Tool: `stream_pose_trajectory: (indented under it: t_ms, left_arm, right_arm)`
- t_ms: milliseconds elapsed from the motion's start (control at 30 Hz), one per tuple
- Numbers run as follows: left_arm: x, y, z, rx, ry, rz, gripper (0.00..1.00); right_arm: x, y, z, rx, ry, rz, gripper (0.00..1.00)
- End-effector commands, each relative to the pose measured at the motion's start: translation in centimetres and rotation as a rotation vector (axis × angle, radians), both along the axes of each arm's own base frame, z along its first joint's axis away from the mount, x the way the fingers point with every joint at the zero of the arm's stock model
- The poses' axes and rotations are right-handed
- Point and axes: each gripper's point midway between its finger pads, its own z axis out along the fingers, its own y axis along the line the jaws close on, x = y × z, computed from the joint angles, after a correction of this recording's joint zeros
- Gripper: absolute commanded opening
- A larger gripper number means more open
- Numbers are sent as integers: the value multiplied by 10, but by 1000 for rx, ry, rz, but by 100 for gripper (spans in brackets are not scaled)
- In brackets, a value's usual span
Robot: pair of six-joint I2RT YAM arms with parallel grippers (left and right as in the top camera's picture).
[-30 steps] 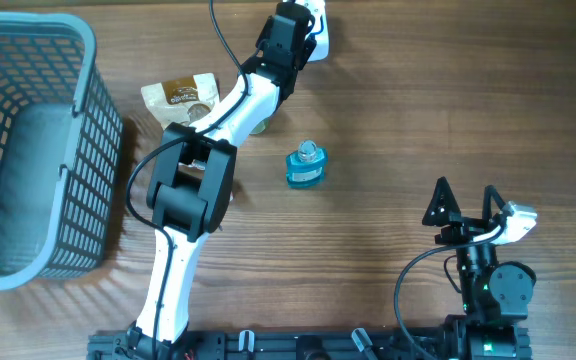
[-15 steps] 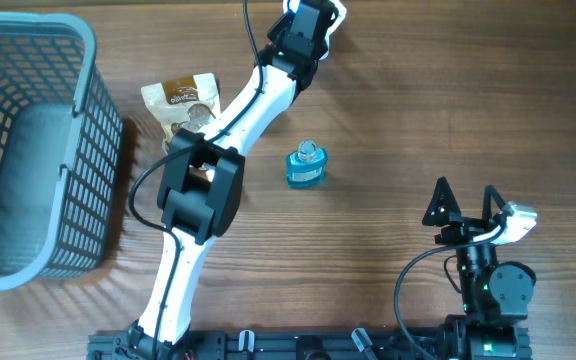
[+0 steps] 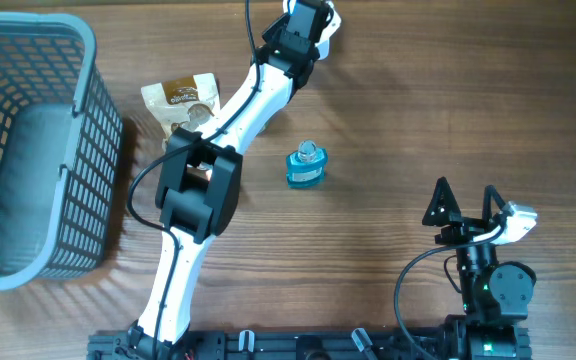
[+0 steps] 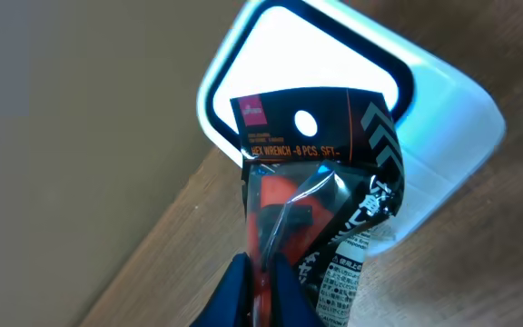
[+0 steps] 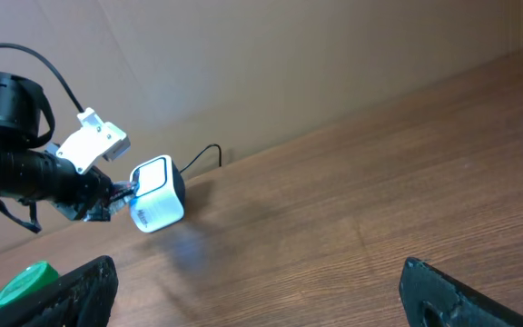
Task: Scan the item barcode
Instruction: 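Swing the packet rightward and pass it to the right gripper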
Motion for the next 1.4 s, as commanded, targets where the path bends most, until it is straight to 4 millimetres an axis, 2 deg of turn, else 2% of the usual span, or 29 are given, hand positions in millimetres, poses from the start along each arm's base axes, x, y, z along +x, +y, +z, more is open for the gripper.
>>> stream_pose_trajectory:
  t_ms: [0, 33, 100, 200, 233, 333, 400, 500, 567, 667, 733, 767, 900, 1000, 1067, 1133, 1267, 1367]
  left_arm:
    - [8, -12, 33, -64, -107, 23, 4]
    - [5, -21, 52, -135, -138, 34, 4]
    - [-3, -32, 76, -231, -159, 49, 4]
    - [-33, -64, 86, -370, -56, -15, 4]
    - [-41, -69, 87, -395, -37, -3, 4]
    - [-76, -94, 79, -421, 87, -49, 4]
    - [-92, -108, 80, -442, 123, -69, 4]
    - [-120, -132, 68, -471, 232, -125, 4]
    - [-138, -149, 62, -517, 299, -143, 4]
    - [-156, -165, 59, -509, 334, -184, 4]
    - [-174, -180, 56, -526, 379, -208, 4]
    - [-180, -184, 55, -528, 393, -220, 4]
    - [-189, -193, 55, -546, 410, -227, 4]
    - [-194, -199, 55, -585, 448, -240, 4]
    - [-198, -204, 52, -620, 482, -238, 4]
    - [-201, -207, 39, -628, 521, -226, 4]
    - [-222, -221, -5, -607, 648, -222, 4]
    - [-233, -231, -9, -603, 663, -249, 4]
  right_arm:
    - [0, 1, 1, -17, -6, 5, 100]
    - [0, 1, 1, -17, -6, 5, 100]
    - [0, 1, 1, -17, -6, 5, 100]
    - [0, 1, 1, -17, -6, 5, 100]
    - [0, 1, 1, -17, -6, 5, 100]
    - [0, 1, 1, -17, -6, 5, 100]
    - [0, 1, 1, -17, -6, 5, 100]
    - [0, 1, 1, -17, -6, 5, 100]
    - [0, 2, 8, 38, -35, 12, 100]
    - [-4, 16, 33, 19, -85, 93, 100]
    - [-13, 15, 66, -7, -109, 84, 100]
    - [-17, 12, 76, -6, -102, 63, 100]
    - [-61, -22, 116, 1, -5, -145, 100]
    - [-93, -26, 138, 29, 22, -181, 100]
    - [-106, -25, 136, 112, 61, -189, 100]
    - [-107, -25, 131, 111, 82, -189, 100]
    - [-105, -14, 132, 133, 81, -121, 100]
    - [-106, -2, 117, 311, 138, -78, 100]
